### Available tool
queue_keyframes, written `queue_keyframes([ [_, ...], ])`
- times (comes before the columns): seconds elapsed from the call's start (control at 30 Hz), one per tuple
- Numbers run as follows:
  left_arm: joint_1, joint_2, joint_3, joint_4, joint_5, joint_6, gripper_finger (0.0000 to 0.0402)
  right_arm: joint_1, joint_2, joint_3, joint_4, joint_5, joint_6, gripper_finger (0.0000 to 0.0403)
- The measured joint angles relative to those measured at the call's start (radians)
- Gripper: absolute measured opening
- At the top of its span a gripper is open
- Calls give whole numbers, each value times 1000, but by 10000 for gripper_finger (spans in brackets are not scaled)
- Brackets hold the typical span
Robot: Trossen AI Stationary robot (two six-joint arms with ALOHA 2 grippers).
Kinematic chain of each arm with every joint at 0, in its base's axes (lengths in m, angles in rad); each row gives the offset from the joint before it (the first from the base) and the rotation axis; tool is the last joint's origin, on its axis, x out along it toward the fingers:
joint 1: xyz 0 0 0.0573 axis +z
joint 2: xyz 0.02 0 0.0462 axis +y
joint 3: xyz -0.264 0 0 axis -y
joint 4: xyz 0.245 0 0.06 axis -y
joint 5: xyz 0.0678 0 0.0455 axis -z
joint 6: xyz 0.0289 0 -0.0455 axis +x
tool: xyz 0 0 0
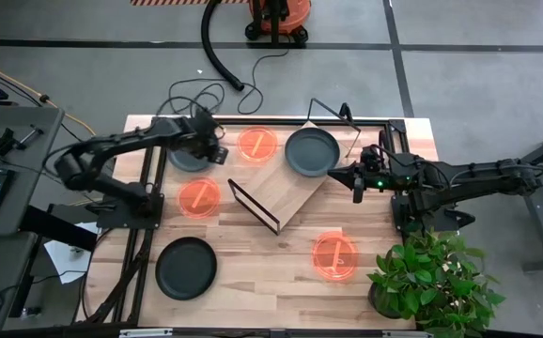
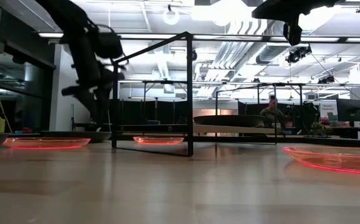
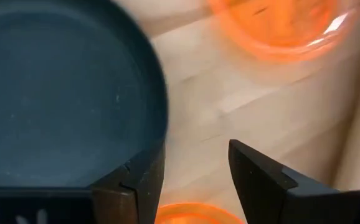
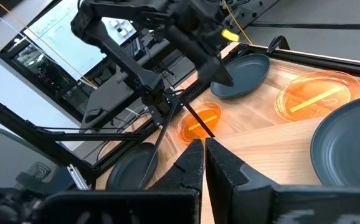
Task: Place and stack plates onto a shelf
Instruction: Stack the top black plate on top of the black plate on the shelf
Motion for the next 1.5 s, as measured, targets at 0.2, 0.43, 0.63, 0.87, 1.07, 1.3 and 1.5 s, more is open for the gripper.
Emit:
queue_keyframes([
  [0.2,-1,114,0,5,-99,-4,168,0,0,0,0,0,0,0],
  [0.43,-1,197,0,22,-135,-4,168,0,0,0,0,0,0,0],
  [0.63,-1,249,0,35,-130,-7,168,0,0,0,0,1,-7,0],
  [0.87,-3,282,2,50,-158,25,154,0,0,0,-1,11,-8,0],
  [1.07,-19,252,1,62,-167,81,37,0,0,0,-1,11,-8,0],
  [1.3,-23,113,-1,58,-191,112,9,0,1,0,-1,12,-1,0],
  [1.5,-23,-25,-1,57,-178,135,3,0,1,0,0,13,-1,0],
])
